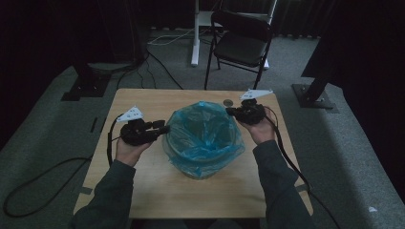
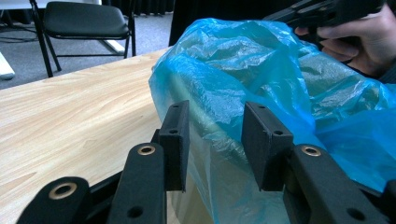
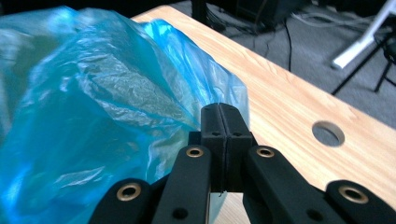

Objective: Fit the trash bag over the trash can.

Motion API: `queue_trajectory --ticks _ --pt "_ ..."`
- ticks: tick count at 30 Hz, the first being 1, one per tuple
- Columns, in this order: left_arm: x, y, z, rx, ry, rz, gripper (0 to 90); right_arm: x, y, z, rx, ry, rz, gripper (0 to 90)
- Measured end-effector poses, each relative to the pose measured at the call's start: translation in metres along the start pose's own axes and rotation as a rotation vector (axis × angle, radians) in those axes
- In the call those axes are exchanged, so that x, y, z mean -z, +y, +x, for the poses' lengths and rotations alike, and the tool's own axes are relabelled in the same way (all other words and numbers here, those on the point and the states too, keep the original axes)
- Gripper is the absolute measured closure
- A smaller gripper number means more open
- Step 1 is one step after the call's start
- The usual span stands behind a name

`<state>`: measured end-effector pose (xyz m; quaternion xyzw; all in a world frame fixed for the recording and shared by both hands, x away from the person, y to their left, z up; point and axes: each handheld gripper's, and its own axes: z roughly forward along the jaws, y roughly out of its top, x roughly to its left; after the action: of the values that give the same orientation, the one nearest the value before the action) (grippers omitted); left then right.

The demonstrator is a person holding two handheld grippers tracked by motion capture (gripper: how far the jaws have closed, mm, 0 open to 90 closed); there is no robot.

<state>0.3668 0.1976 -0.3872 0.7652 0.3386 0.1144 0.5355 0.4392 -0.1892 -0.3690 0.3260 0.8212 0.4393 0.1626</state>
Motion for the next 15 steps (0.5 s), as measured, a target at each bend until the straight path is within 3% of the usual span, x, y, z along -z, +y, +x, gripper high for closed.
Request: queue_trajectory --ticks 2,7,15 --pt "0.0 0.0 0.0 0.0 0.0 -0.001 62.0 -0.006 -0.001 -0.003 -0.022 -0.007 0.019 89.9" --pt "0.0 -0.001 0.0 0.002 -0.002 -0.006 62.1 -0.019 -0.006 -0.004 -0.02 -0.025 0.109 89.9" --pt "0.001 -0.003 0.0 0.008 -0.007 -0.014 61.9 -0.026 -0.028 -0.008 -0.062 -0.004 0.211 89.9"
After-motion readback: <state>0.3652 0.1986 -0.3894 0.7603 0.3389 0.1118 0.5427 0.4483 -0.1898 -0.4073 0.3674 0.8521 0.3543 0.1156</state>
